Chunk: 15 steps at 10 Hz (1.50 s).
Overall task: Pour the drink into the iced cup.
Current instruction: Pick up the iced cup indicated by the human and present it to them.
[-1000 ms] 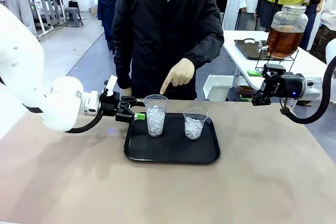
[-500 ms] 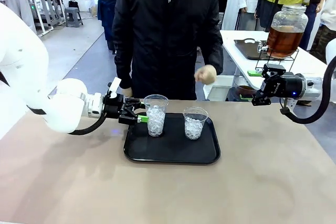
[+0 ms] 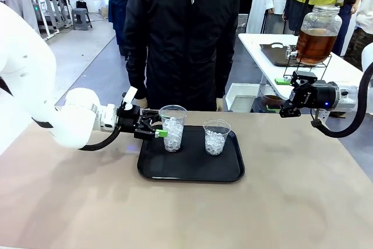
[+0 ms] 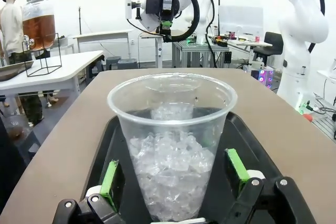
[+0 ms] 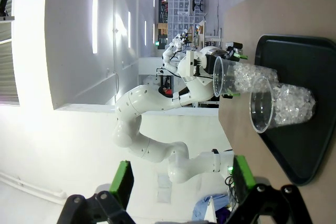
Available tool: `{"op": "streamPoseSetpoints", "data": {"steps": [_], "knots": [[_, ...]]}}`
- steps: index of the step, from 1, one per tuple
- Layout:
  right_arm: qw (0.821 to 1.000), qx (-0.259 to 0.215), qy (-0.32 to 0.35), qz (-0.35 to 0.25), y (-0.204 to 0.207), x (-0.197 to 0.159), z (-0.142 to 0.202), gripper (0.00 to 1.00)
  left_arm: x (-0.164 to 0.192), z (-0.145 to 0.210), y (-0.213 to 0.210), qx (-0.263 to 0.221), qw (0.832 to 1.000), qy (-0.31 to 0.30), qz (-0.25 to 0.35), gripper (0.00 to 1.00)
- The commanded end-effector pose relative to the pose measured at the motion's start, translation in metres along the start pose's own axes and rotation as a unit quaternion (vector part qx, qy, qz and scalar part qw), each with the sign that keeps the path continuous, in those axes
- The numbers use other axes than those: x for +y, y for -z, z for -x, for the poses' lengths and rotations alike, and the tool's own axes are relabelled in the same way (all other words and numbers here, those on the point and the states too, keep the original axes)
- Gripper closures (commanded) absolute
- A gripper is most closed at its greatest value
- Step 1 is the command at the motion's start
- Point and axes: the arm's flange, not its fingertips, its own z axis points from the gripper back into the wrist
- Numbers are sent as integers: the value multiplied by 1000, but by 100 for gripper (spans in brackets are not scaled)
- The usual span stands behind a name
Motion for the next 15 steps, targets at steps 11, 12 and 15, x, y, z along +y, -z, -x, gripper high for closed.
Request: {"op": "streamPoseSetpoints", "data": {"steps": [11,12,15], "knots": [[1000,-2,-2,1,1,2,0,0,0,2,28,2,1000,21,-9,32],[1000,-2,-2,1,1,2,0,0,0,1,27,-3,1000,20,-14,32],[1000,-2,-2,1,1,2,0,0,-2,-1,24,-18,1000,17,-17,32]]}}
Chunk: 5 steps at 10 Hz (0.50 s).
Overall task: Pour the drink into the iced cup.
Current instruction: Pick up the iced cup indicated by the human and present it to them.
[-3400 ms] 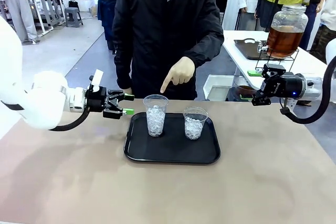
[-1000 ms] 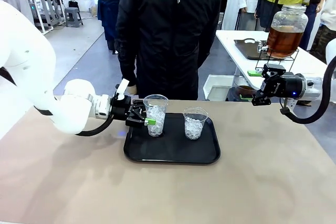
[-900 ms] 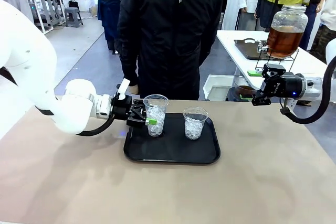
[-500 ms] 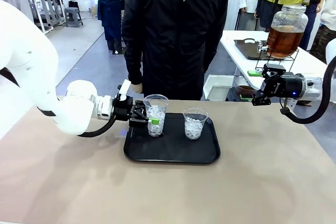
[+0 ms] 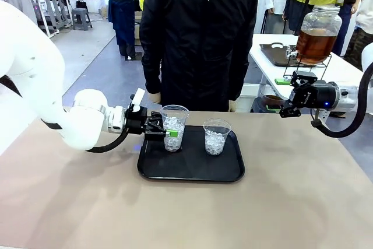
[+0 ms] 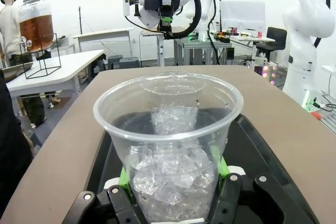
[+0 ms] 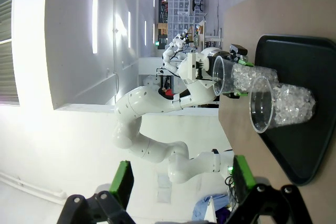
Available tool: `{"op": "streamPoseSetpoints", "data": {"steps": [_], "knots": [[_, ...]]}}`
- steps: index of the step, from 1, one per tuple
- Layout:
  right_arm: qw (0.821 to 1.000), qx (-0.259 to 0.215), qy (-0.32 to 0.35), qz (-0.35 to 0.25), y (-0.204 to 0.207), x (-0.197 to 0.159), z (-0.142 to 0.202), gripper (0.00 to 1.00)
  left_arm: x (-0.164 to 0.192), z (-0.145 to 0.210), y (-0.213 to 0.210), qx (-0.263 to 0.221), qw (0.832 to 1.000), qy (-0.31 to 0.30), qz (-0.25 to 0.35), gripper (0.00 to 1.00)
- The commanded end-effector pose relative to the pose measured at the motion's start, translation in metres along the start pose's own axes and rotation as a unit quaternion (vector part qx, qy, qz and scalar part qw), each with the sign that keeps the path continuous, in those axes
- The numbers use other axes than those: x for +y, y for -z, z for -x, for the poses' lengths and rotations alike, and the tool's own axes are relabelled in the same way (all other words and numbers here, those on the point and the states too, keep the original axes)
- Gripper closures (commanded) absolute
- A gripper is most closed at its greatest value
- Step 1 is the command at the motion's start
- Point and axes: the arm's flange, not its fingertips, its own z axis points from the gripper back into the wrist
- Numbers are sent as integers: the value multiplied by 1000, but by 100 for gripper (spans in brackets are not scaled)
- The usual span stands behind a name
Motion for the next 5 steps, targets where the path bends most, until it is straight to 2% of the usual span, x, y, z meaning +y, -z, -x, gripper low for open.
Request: {"op": "streamPoseSetpoints", "data": {"steps": [1,5], "knots": [[1000,-2,-2,1,1,2,0,0,-2,-12,0,-34,999,-4,-13,32],[1000,-2,-2,1,1,2,0,0,10,-102,19,-20,1000,-1,-21,32]]}}
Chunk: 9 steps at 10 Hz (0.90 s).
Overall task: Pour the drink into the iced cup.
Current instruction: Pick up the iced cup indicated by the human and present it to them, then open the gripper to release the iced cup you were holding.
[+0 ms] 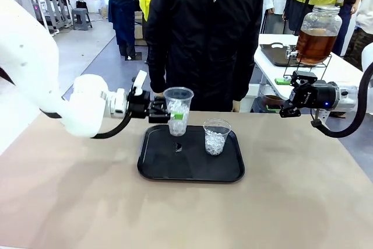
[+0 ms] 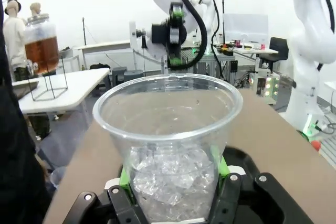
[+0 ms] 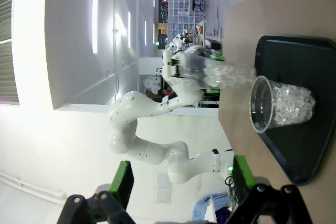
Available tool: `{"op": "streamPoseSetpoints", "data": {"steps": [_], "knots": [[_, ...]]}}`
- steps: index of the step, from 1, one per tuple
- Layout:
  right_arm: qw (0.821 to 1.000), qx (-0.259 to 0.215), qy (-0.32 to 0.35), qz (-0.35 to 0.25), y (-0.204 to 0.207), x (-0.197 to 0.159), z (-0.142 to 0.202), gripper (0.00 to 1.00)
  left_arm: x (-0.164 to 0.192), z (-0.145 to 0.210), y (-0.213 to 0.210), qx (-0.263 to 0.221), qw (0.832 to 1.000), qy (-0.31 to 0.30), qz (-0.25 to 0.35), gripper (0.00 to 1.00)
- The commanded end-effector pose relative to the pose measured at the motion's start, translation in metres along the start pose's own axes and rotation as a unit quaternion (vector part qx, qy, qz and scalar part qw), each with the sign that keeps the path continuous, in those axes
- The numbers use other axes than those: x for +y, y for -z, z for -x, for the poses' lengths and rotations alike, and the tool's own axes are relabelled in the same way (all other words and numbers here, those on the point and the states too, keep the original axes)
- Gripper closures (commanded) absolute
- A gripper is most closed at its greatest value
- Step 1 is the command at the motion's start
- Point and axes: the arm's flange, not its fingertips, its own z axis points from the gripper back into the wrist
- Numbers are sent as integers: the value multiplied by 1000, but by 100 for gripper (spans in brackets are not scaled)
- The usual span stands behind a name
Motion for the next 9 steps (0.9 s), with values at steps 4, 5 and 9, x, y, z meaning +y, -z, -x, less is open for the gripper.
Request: {"op": "streamPoseSetpoints", "data": {"steps": [4,5,9], "knots": [[1000,-2,-2,1,1,2,0,0,24,-79,20,-4,999,-19,-30,32],[1000,-2,-2,1,1,2,0,0,26,-82,17,3,999,-31,-14,32],[1000,-2,-2,1,1,2,0,0,19,-72,16,2,1000,-12,-15,32]]}}
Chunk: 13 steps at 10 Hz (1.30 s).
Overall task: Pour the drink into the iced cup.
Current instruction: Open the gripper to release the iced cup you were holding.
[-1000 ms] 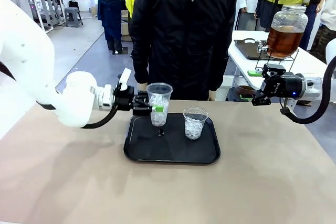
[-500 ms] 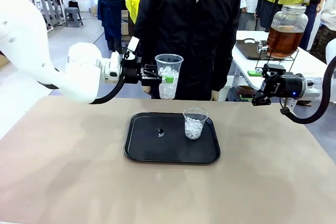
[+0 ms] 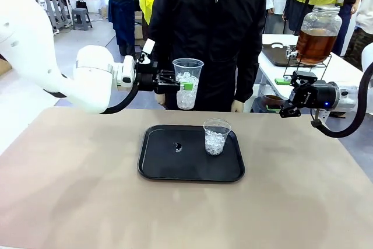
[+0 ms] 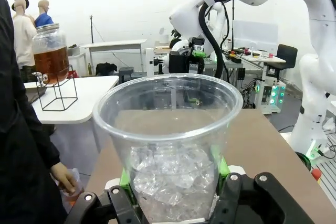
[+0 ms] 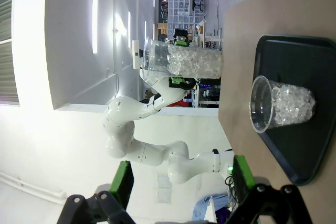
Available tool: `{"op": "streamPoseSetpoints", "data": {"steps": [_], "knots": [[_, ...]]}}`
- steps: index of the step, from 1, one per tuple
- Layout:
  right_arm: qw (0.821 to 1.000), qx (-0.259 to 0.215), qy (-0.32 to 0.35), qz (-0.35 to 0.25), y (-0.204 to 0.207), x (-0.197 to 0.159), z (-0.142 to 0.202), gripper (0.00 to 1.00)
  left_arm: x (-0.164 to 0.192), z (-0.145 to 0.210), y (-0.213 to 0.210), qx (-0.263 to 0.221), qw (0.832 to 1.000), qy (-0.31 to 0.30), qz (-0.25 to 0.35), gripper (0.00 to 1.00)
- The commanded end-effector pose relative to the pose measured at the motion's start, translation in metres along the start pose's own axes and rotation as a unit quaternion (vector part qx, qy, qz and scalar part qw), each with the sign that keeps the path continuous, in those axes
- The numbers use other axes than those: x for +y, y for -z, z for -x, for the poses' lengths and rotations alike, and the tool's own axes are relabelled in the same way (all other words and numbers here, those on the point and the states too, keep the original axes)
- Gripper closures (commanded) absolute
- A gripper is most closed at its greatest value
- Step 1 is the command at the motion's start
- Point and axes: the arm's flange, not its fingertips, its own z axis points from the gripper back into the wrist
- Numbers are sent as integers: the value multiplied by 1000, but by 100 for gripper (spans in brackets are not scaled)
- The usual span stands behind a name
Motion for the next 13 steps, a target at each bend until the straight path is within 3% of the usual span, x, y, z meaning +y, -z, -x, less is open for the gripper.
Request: {"op": "streamPoseSetpoints", "data": {"steps": [1,13], "knots": [[1000,-2,-2,1,1,2,0,0,-2,-3,0,-4,1000,11,2,32],[1000,-2,-2,1,1,2,0,0,-2,-3,0,-4,1000,11,2,32]]}}
